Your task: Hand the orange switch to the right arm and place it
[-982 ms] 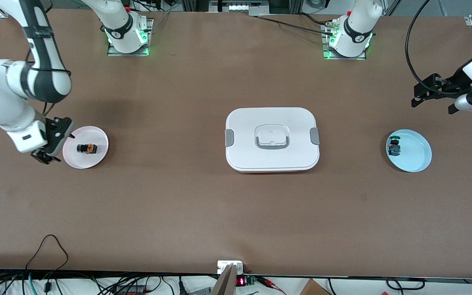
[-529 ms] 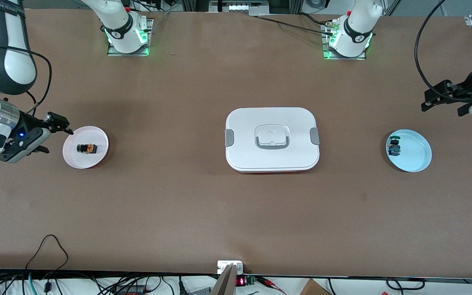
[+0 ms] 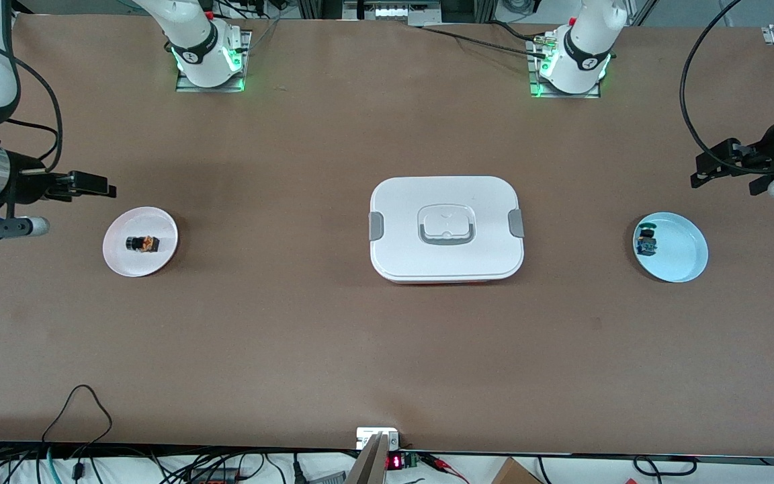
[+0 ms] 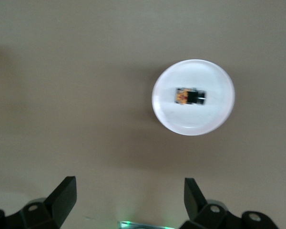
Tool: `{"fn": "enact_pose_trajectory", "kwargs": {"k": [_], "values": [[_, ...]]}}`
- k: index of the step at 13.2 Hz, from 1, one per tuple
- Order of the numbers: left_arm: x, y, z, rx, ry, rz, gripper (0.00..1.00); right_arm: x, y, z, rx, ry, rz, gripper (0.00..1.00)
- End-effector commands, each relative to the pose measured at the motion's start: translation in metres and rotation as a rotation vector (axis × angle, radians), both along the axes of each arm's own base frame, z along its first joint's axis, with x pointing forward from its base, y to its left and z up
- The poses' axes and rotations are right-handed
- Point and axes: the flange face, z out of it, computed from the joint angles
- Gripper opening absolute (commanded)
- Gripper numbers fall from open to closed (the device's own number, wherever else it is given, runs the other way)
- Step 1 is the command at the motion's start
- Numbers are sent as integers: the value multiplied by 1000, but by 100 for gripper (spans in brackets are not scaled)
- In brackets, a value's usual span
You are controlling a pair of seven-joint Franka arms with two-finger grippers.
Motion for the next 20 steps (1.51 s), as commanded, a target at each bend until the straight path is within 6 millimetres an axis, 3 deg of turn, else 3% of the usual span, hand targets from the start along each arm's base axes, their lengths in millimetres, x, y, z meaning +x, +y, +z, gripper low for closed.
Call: {"fn": "enact_pose_trajectory", "kwargs": {"k": [1, 6, 12, 16, 20], "values": [[6, -4, 7, 20, -10, -3, 100, 10, 10, 32, -189, -53, 49, 100], [7, -3, 4, 25, -2, -9, 100, 14, 0, 43, -48, -78, -273, 100], [6, -4, 6, 15, -1, -9, 100, 7, -5, 45, -74, -94, -190, 100], [6, -4, 6, 15, -1, -11, 100, -22, -7, 38, -47, -176, -131, 100], [6, -3, 6, 14, -1, -8, 100, -17, -2, 50, -55, -188, -117, 100]]}}
